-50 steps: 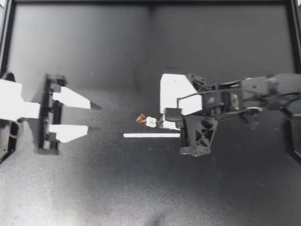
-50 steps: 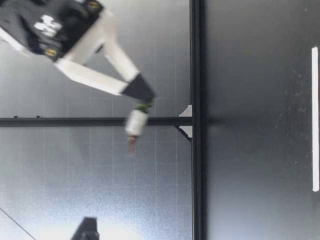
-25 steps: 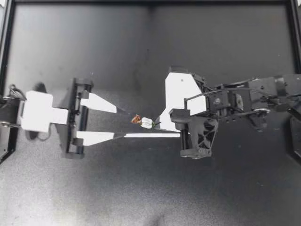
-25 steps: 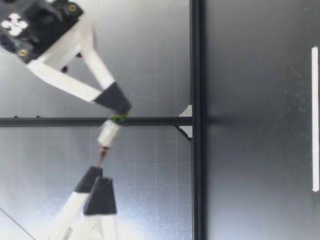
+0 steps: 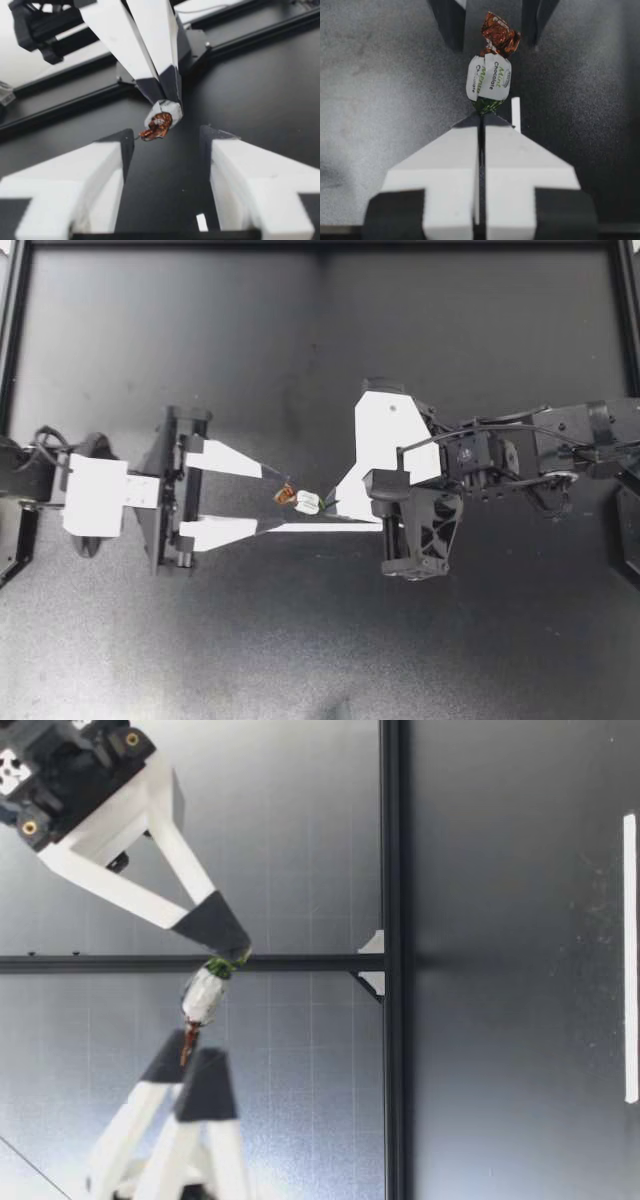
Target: Pick up the candy and unwrap it.
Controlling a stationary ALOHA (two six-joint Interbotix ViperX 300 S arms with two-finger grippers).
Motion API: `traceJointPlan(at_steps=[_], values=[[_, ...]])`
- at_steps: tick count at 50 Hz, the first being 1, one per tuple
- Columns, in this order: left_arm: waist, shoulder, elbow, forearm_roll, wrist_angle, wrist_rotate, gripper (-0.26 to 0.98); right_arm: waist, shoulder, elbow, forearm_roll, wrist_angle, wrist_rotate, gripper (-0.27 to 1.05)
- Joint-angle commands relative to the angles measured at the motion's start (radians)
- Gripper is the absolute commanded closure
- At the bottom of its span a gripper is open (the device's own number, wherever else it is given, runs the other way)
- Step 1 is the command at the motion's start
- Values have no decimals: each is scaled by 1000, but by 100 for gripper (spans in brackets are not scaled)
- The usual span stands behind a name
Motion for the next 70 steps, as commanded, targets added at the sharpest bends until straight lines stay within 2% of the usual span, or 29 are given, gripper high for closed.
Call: traceJointPlan(at_steps=[1, 30, 44, 70], values=[[-3, -3, -28, -3, -5, -2, 30, 6, -17, -18, 2, -12, 2, 94], [-2, -31, -17, -2, -14, -14, 52, 6, -11, 0, 3, -11, 5, 94], [-3, -8, -23, -3, -6, -12, 63, 6, -15, 0, 5, -12, 5, 94], [-2, 2, -25, -3, 20, -14, 66, 6, -21, 0, 5, -26, 5, 94]])
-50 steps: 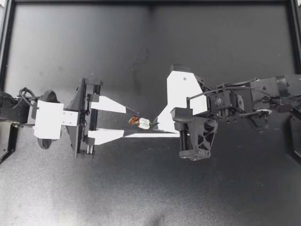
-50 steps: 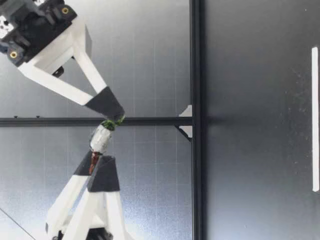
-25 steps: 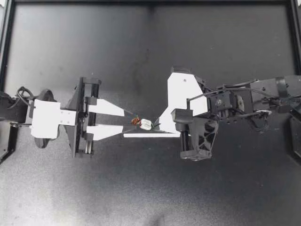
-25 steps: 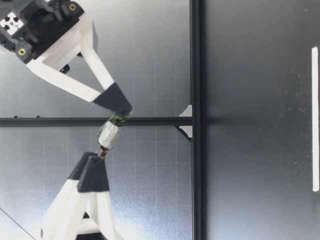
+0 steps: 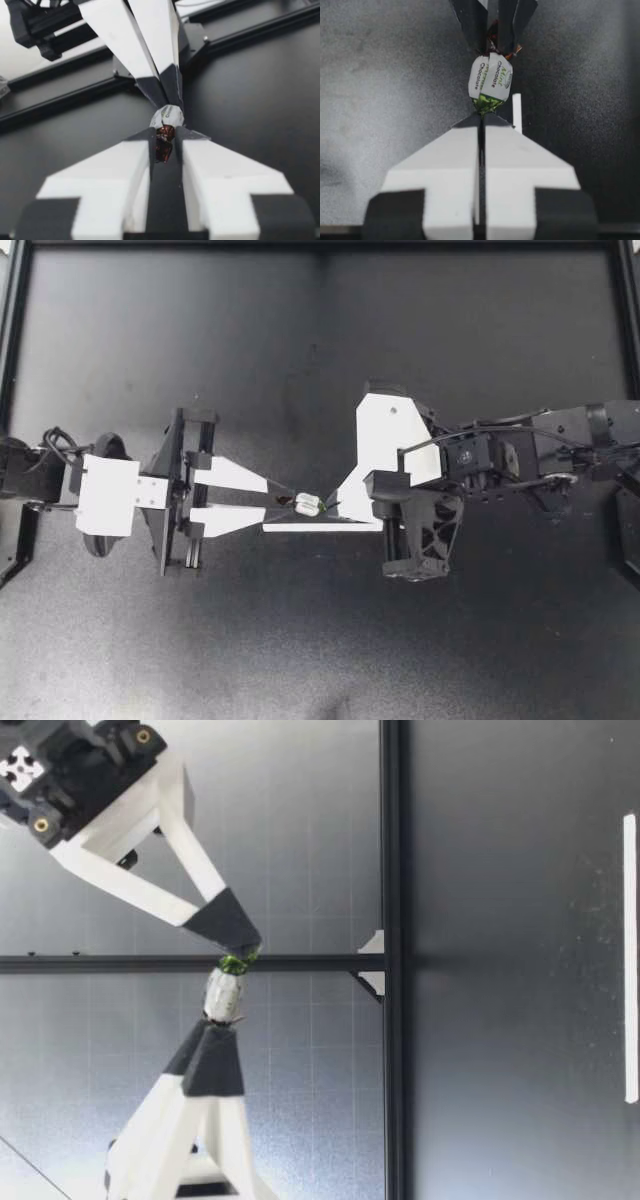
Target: Pick up the candy and unwrap it.
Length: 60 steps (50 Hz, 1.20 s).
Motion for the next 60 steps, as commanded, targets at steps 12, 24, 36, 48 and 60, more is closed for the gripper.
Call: traceJointPlan(at_steps=[12, 24, 36, 48, 60], values=[[-2, -26, -18, -34, 72, -3, 86, 5, -43, -6, 2, -32, 2, 94], [0, -38, -9, -58, 75, -3, 89, 5, -61, 34, 2, -74, 3, 95], [-2, -55, 0, -78, 78, -6, 89, 5, -109, 104, 2, -117, 35, 95], [-3, -57, -2, -98, 78, -6, 89, 5, -146, 146, 2, -153, 49, 95], [-3, -61, 2, -115, 80, -6, 89, 5, -160, 164, 2, -163, 49, 95]])
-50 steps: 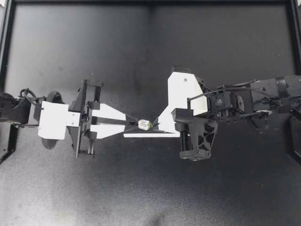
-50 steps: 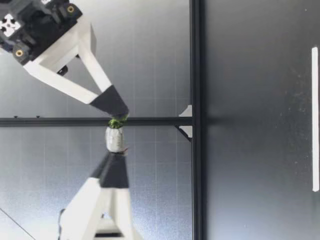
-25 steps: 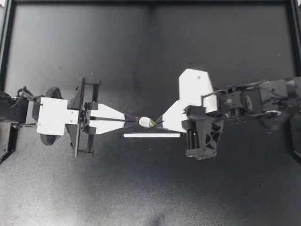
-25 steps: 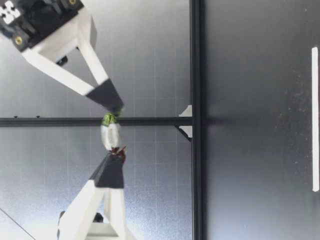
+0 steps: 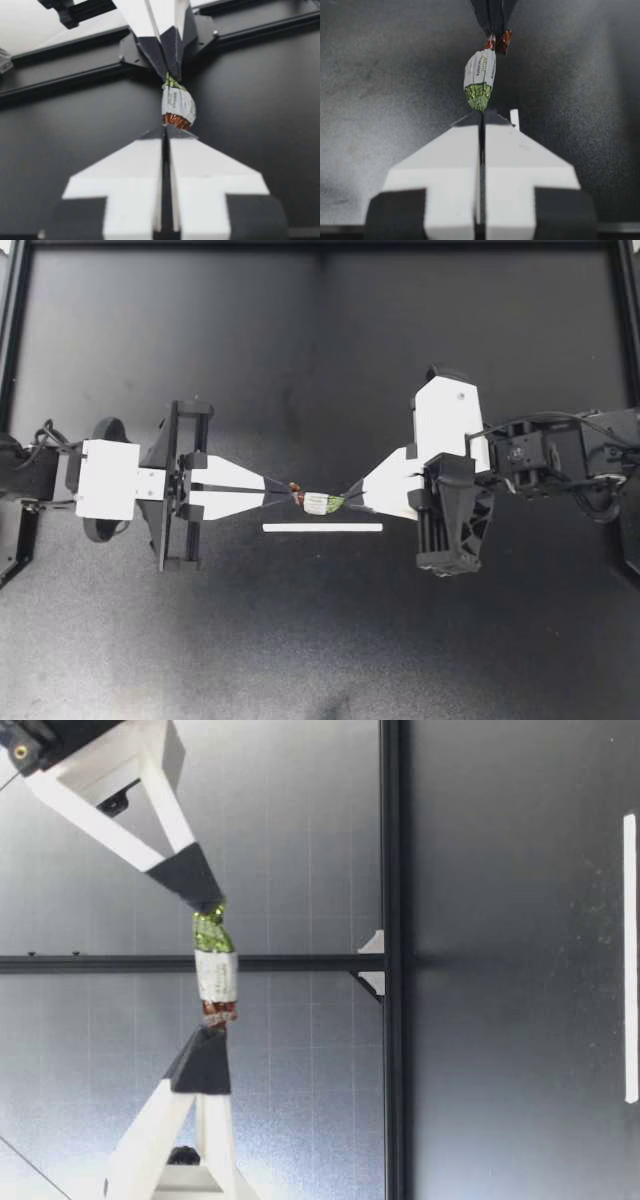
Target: Pick up the candy and unwrap it.
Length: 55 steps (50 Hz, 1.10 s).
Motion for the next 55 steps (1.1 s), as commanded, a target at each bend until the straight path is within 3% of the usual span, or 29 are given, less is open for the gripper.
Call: traceJointPlan(at_steps=[1, 40, 55], values=[[3, -28, 3, -11, 5, -2, 89, 6, -40, 3, 3, 3, 2, 95], [2, -28, -17, -43, 35, -14, 89, 6, -67, 40, 2, -75, 5, 95], [-3, -34, -8, -38, 35, -46, 89, 6, -121, 101, -17, -218, 3, 94]])
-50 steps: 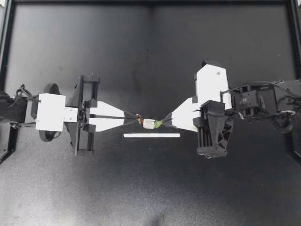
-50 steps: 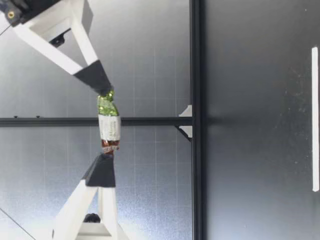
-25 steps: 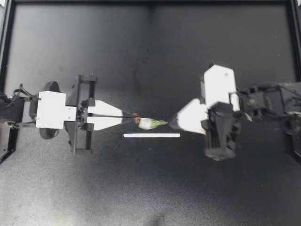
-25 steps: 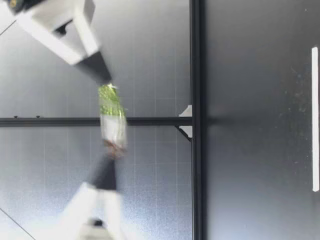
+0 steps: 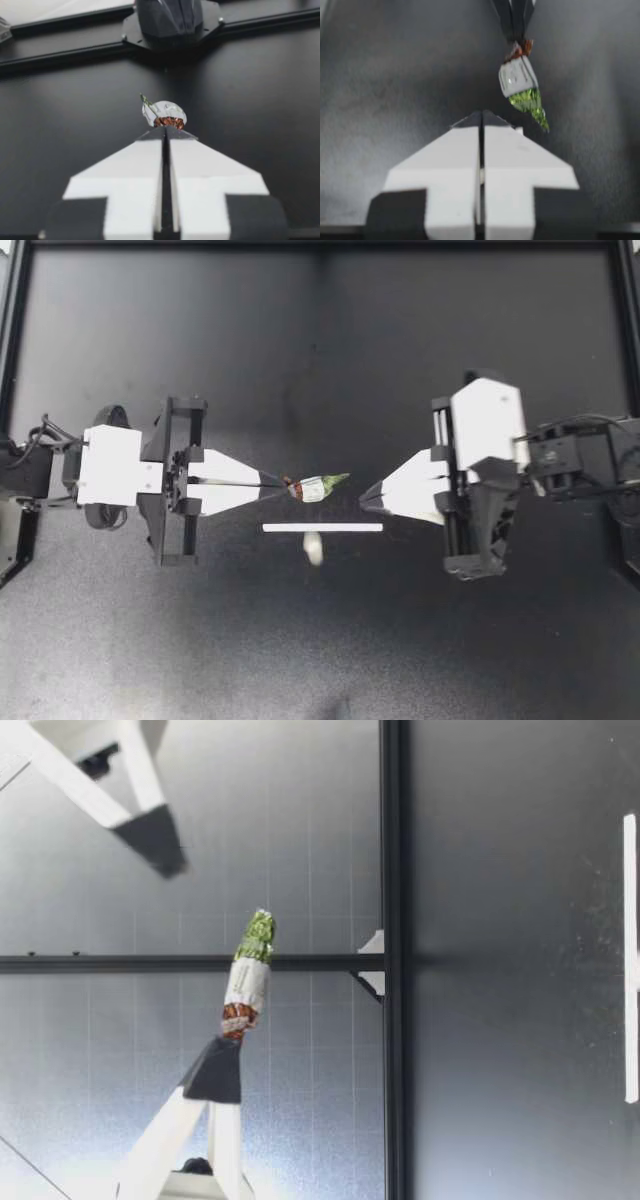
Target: Pick up the candy and unwrap it.
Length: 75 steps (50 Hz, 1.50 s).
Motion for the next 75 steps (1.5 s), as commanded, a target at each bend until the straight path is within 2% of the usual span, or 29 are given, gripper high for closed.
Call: traceJointPlan(at_steps=[1, 16, 24, 33, 39, 44, 48, 60, 75], values=[[-3, -15, -11, 2, -6, -2, 89, 0, -29, 5, -2, -48, 5, 94], [-3, -17, -6, -3, -12, -12, 89, 0, -25, 66, -8, -147, -6, 94], [-3, -18, -5, -2, -12, -23, 89, 0, -25, 91, -8, -210, -5, 90], [-3, -18, -3, -3, -23, -26, 89, -11, -8, 91, -8, -229, -3, 76], [-3, -18, -2, -3, -38, -26, 87, -18, 5, 95, -8, -235, -6, 58], [-3, -17, 5, -3, -41, -25, 82, -25, 14, 95, -8, -252, -5, 43], [-3, -17, 9, -3, -44, -25, 73, -26, 17, 100, -8, -273, -6, 36], [-3, -17, 14, -5, -48, -29, 29, -28, 31, 107, -8, -324, -6, 35], [-3, -20, 25, -28, -49, -32, 34, -28, 34, 107, -8, -364, -2, 35]])
